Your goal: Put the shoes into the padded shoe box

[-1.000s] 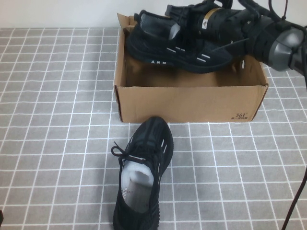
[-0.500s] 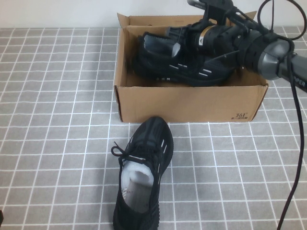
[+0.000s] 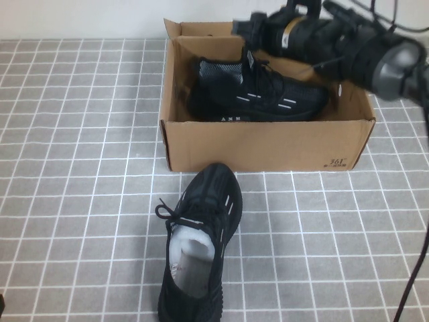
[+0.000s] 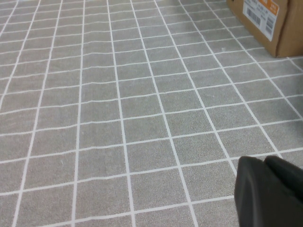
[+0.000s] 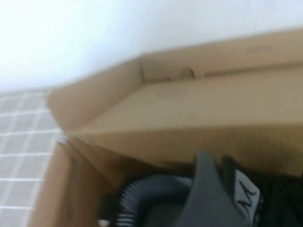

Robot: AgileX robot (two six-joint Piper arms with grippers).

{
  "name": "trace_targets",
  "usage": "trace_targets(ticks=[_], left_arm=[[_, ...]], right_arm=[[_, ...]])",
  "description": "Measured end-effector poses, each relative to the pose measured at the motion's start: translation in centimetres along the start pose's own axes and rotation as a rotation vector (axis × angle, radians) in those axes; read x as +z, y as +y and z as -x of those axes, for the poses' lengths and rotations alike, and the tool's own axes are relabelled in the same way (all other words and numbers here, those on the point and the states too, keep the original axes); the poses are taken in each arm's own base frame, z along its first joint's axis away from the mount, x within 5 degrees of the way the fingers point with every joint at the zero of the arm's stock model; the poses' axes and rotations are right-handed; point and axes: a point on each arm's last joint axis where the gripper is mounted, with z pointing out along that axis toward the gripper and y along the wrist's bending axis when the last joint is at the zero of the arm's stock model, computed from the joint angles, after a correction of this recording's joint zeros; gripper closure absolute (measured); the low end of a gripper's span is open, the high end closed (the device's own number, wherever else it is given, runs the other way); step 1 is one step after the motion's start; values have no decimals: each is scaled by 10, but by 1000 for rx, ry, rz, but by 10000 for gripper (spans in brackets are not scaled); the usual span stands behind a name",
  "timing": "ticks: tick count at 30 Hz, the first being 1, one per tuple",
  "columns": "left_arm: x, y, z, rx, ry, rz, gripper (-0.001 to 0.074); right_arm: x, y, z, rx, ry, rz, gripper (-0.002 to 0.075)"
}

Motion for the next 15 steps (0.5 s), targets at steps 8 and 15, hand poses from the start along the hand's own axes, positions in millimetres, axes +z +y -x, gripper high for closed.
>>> trace_targets(ticks=[8,15], left_arm=[[0,0,0,0,0,0,739],[0,0,0,0,0,0,739]], right_arm=[[-89,38,52,-443,60,-41,630],[-186,49,82,-582,209,-84,732]])
